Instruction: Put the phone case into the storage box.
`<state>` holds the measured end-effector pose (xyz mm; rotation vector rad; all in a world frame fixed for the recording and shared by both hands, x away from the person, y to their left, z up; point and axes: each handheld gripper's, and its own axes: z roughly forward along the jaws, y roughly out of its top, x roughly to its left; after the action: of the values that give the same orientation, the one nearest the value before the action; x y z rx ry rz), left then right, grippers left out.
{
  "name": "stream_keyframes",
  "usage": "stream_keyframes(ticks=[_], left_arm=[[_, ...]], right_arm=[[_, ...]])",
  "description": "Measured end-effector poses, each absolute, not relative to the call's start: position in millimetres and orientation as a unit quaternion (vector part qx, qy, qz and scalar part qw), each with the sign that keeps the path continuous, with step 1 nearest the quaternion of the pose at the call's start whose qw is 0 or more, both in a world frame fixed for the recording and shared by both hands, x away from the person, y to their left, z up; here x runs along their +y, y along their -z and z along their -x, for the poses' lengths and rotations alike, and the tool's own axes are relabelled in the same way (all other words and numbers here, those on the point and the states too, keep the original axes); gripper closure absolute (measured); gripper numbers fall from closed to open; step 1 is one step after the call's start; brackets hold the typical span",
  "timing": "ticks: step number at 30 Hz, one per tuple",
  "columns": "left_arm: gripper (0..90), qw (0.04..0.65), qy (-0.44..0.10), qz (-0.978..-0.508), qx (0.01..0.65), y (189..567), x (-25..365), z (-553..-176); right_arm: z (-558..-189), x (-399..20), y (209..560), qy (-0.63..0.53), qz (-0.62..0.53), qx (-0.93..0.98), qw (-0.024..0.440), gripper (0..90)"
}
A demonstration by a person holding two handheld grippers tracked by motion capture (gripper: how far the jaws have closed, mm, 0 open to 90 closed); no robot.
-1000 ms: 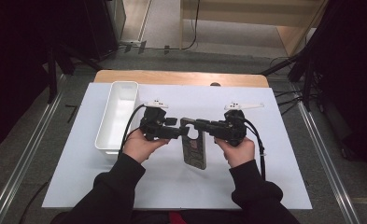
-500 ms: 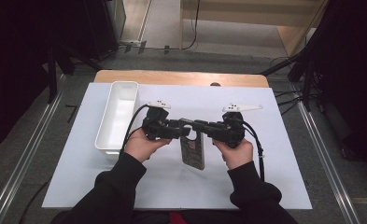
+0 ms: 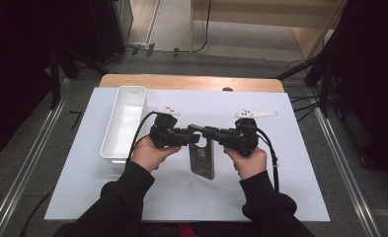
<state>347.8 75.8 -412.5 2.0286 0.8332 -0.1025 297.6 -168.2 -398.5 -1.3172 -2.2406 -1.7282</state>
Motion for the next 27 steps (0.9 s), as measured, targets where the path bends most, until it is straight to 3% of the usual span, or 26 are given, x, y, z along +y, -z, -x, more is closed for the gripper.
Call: stream_keyframes(ticks=[27], left_arm=[[70.2,0.461,0.024,-0.826,0.325,408.2,76.8,-344.7]], right_arm=[[-297.4,-167.0,397.5,0.559,0.421,-0.714,0.015,77.7]])
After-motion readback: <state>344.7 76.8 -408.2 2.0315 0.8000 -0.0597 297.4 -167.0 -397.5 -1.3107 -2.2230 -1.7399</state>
